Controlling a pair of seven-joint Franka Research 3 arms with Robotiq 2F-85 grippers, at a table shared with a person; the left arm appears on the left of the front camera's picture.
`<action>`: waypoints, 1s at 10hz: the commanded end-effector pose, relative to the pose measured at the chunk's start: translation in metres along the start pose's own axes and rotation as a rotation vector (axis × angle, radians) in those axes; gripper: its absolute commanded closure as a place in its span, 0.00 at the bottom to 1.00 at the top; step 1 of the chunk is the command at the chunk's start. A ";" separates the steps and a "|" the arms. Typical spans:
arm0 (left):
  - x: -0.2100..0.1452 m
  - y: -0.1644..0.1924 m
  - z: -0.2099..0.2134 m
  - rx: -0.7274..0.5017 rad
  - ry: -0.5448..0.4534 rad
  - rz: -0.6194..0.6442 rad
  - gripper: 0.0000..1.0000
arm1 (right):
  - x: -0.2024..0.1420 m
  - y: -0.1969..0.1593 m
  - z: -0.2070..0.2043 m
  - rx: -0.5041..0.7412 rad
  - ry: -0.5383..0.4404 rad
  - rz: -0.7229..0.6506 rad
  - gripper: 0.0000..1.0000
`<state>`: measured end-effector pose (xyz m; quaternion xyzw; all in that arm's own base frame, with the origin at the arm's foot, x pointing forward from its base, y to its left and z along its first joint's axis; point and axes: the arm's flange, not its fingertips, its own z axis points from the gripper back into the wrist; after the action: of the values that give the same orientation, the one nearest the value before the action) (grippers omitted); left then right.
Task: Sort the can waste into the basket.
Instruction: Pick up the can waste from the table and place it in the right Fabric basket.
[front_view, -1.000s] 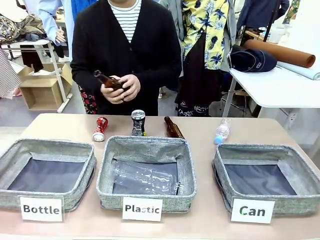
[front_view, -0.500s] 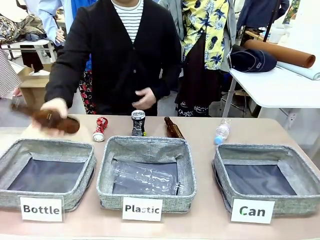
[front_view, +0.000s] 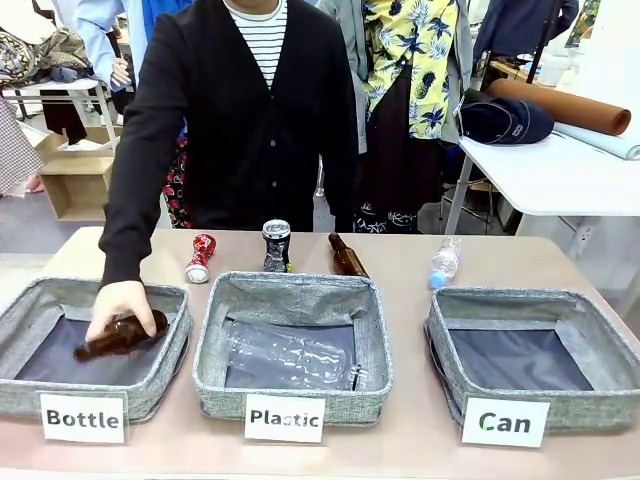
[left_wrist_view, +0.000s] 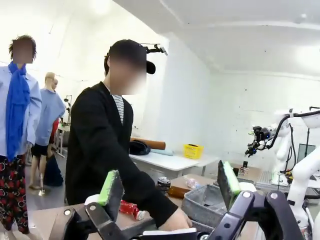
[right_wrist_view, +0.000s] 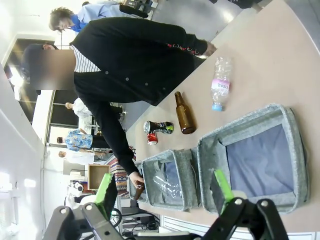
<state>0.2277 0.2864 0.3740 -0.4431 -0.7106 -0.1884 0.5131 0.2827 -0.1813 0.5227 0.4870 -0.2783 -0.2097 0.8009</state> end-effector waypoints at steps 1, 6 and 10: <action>-0.010 0.008 0.062 -0.059 -0.040 -0.047 0.00 | 0.003 0.000 0.000 0.029 -0.012 0.024 0.00; -0.010 -0.007 -0.010 -0.013 -0.023 -0.031 0.00 | 0.003 0.000 0.000 0.029 -0.012 0.024 0.00; -0.025 0.023 -0.139 -0.258 0.065 -0.117 0.00 | 0.003 0.000 0.000 0.029 -0.012 0.024 0.00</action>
<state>0.2948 0.2179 0.3876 -0.4647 -0.6880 -0.2776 0.4834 0.2827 -0.1811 0.5228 0.4870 -0.2780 -0.2092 0.8011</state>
